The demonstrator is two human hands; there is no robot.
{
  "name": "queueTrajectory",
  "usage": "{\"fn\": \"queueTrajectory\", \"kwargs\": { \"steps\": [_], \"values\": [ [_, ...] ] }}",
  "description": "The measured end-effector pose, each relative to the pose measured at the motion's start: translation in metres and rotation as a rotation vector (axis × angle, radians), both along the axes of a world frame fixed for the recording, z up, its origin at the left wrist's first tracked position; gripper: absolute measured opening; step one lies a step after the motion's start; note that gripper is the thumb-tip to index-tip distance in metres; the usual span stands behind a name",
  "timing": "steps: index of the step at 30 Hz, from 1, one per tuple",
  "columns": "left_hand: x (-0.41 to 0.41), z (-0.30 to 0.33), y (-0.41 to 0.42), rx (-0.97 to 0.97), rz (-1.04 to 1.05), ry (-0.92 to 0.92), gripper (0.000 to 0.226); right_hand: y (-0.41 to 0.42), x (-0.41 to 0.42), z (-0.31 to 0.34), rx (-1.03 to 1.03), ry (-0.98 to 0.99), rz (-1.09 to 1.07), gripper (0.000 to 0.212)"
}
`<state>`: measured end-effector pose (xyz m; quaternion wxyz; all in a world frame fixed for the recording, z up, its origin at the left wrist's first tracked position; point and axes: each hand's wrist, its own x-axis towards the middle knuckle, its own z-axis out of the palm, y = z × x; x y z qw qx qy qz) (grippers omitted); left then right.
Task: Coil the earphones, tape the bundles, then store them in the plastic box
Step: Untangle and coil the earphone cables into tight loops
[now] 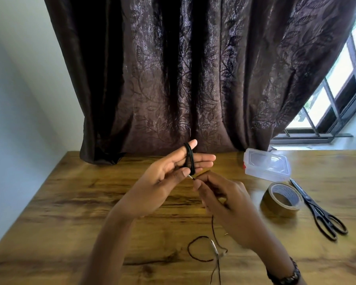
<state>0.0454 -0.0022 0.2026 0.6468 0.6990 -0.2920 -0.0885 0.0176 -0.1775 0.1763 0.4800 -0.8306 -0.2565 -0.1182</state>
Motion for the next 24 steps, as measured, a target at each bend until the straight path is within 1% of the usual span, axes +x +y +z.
{"fn": "queueTrajectory", "kwargs": {
  "steps": [4,6,9,11,13,16,18,22,24],
  "values": [
    [0.001,0.000,0.003,0.103,0.044,-0.025,0.052,-0.007,-0.004,0.010,0.016,-0.008,0.018,0.020],
    [0.000,0.001,0.005,0.151,0.022,-0.020,0.051,-0.009,-0.005,0.017,0.005,-0.036,0.030,0.014],
    [-0.005,0.001,0.007,0.239,-0.031,-0.032,0.050,-0.011,-0.001,0.028,-0.104,-0.108,0.022,0.012],
    [-0.008,0.002,0.006,0.249,-0.043,-0.034,0.048,-0.013,0.003,0.033,-0.186,-0.132,0.017,0.015],
    [-0.012,0.004,0.005,0.222,-0.013,-0.006,0.039,-0.016,0.007,0.039,-0.216,-0.126,0.032,0.018],
    [-0.015,0.006,0.004,0.222,-0.010,-0.005,0.025,-0.021,0.012,0.051,-0.253,-0.164,0.077,0.015],
    [-0.016,0.006,0.003,0.216,-0.028,-0.009,0.028,-0.023,0.015,0.060,-0.282,-0.215,0.088,0.014],
    [-0.018,0.006,0.003,0.171,-0.053,-0.028,0.047,-0.026,0.022,0.070,-0.260,-0.245,0.134,0.015],
    [-0.018,0.008,0.000,0.131,-0.054,-0.038,0.045,-0.026,0.025,0.072,-0.229,-0.242,0.162,0.013]
  ]
}}
